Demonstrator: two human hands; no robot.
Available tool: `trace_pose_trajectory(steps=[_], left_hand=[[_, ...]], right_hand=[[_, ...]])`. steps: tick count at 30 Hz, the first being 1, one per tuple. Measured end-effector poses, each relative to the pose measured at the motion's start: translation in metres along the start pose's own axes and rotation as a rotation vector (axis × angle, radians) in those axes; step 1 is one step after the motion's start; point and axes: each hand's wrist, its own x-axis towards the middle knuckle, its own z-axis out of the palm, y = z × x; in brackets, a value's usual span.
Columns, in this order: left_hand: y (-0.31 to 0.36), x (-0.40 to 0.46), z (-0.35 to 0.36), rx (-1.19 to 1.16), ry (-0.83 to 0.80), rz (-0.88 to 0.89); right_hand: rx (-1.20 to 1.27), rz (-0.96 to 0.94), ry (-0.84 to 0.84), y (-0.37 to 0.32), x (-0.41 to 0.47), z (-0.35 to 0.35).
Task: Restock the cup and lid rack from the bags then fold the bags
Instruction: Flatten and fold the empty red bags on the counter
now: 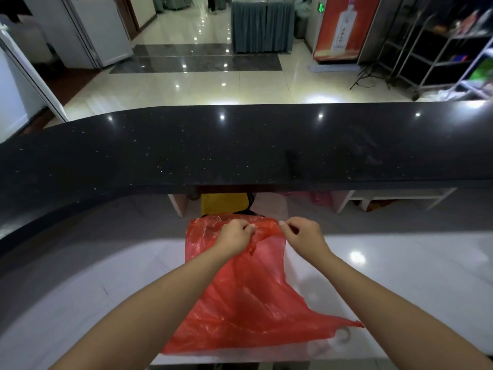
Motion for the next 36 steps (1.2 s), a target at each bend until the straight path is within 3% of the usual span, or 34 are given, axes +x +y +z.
trace_pose_trajectory(steps=[3, 6, 10, 14, 18, 23, 26, 29, 33, 36], left_hand=[[0.002, 0.004, 0.005, -0.028, 0.027, -0.028], [0.007, 0.006, 0.007, -0.053, 0.036, -0.037], [0.010, 0.005, 0.011, -0.077, 0.036, -0.023], [0.009, 0.004, 0.010, -0.066, 0.056, -0.019], [0.007, 0.001, 0.001, 0.006, 0.121, 0.031], [-0.010, 0.002, -0.034, 0.368, 0.383, 0.301], [-0.037, 0.011, -0.056, 0.432, 0.395, 0.211], [-0.068, 0.021, -0.073, 0.346, 0.268, -0.001], [-0.095, 0.015, -0.076, -0.260, -0.066, -0.216], [-0.102, 0.010, -0.072, -0.348, -0.222, -0.208]], right_hand=[[-0.089, 0.183, -0.275, -0.012, -0.002, 0.004], [0.224, 0.506, -0.382, -0.018, -0.003, 0.013], [0.697, 0.823, -0.398, -0.030, -0.001, 0.024], [0.996, 0.942, -0.294, -0.038, 0.005, 0.030], [0.793, 0.891, -0.407, -0.034, 0.007, 0.017], [0.438, 0.816, -0.700, -0.009, 0.019, -0.032], [0.260, 0.788, -0.704, 0.008, 0.021, -0.056], [0.252, 0.802, -0.632, 0.026, 0.019, -0.067], [0.243, 0.815, -0.570, 0.045, 0.014, -0.069], [0.237, 0.808, -0.521, 0.057, 0.010, -0.072]])
